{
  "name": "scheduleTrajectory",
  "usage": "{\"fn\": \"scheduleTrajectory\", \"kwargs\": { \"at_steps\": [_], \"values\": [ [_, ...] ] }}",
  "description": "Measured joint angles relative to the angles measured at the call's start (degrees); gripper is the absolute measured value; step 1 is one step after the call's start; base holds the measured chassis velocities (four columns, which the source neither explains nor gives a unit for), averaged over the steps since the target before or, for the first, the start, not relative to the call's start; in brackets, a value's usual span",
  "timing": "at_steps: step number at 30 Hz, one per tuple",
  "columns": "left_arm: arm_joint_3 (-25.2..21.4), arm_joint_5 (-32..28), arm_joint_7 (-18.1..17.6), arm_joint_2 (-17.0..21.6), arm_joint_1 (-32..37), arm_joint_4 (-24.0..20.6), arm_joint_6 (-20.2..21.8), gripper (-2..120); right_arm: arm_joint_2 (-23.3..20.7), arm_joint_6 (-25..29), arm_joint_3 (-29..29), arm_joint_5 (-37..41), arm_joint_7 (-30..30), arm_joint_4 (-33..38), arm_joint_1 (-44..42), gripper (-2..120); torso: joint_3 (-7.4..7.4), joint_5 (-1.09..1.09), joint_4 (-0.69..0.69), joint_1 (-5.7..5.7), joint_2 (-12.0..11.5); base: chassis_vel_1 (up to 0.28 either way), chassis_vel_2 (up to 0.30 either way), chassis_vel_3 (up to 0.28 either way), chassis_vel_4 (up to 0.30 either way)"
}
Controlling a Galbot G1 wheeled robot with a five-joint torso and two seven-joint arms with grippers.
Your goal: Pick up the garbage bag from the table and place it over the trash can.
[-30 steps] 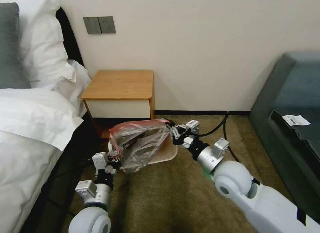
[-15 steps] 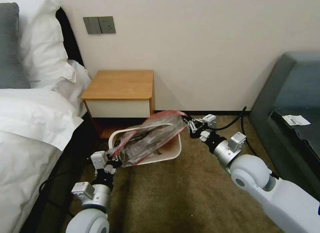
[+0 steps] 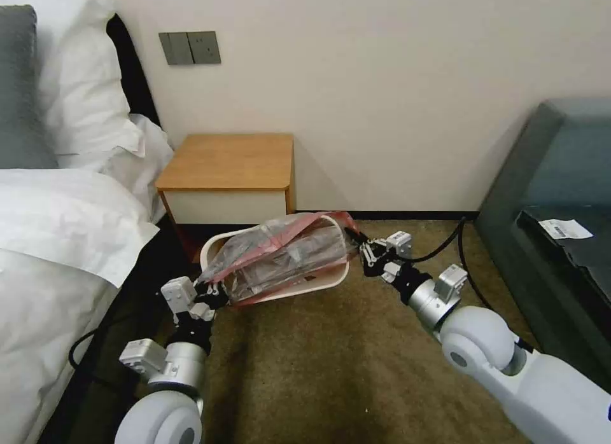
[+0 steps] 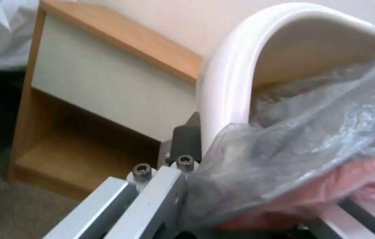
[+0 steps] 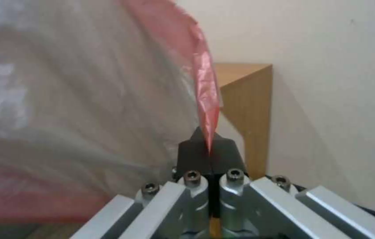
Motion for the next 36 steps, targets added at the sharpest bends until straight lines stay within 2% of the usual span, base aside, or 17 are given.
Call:
{"fn": "scheduleTrajectory", "kwargs": {
  "at_steps": [13, 23, 36],
  "values": [
    [-0.6, -6.0, -3.6, -1.8, -3.1, 2.5, 1.8, 5, 1.4, 1.5, 0.7, -4.5, -1.8, 1.8, -4.9, 0, 0.0, -0.01, 0.0, 0.0, 0.0, 0.0, 0.0, 0.0, 0.0],
    [0.0, -13.9, -5.3, -2.4, -0.6, -3.0, 5.8, 5, 3.4, 4.4, 0.3, -8.1, -2.7, -3.7, -2.7, 0, 0.0, 0.01, 0.01, 0.0, 0.0, 0.0, 0.0, 0.0, 0.0],
    [1.4, -15.9, -5.0, -1.2, 1.5, -5.3, 8.8, 5, 4.9, 5.7, 1.5, -8.6, -2.6, -9.2, 0.4, 0, 0.0, 0.0, 0.0, 0.0, 0.0, 0.0, 0.0, 0.0, 0.0]
  ]
}}
